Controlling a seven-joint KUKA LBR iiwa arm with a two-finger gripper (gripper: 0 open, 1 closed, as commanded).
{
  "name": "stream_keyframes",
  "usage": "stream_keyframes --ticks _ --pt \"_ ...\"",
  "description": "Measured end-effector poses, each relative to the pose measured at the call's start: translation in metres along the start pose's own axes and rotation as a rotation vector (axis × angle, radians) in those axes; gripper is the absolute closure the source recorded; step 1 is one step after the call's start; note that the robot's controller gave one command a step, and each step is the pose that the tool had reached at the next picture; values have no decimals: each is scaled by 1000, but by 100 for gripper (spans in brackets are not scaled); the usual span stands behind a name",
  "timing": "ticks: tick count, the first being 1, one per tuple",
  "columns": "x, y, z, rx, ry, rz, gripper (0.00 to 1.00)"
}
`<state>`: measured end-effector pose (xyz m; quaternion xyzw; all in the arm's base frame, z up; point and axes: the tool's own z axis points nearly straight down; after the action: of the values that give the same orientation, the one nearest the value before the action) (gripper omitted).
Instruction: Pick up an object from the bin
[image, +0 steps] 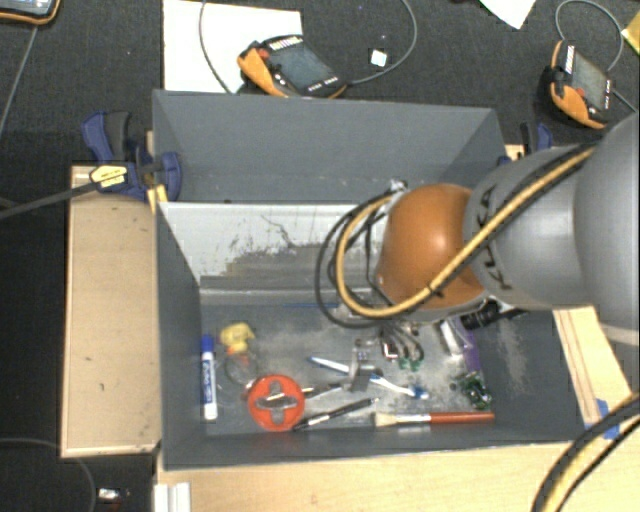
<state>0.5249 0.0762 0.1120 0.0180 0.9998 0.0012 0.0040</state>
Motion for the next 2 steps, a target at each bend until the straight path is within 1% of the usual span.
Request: stream_keyframes --ticks 1,2 --pt "8 4 -47 1 -8 -101 0" --pt "14 -13 12 1 7 101 0"
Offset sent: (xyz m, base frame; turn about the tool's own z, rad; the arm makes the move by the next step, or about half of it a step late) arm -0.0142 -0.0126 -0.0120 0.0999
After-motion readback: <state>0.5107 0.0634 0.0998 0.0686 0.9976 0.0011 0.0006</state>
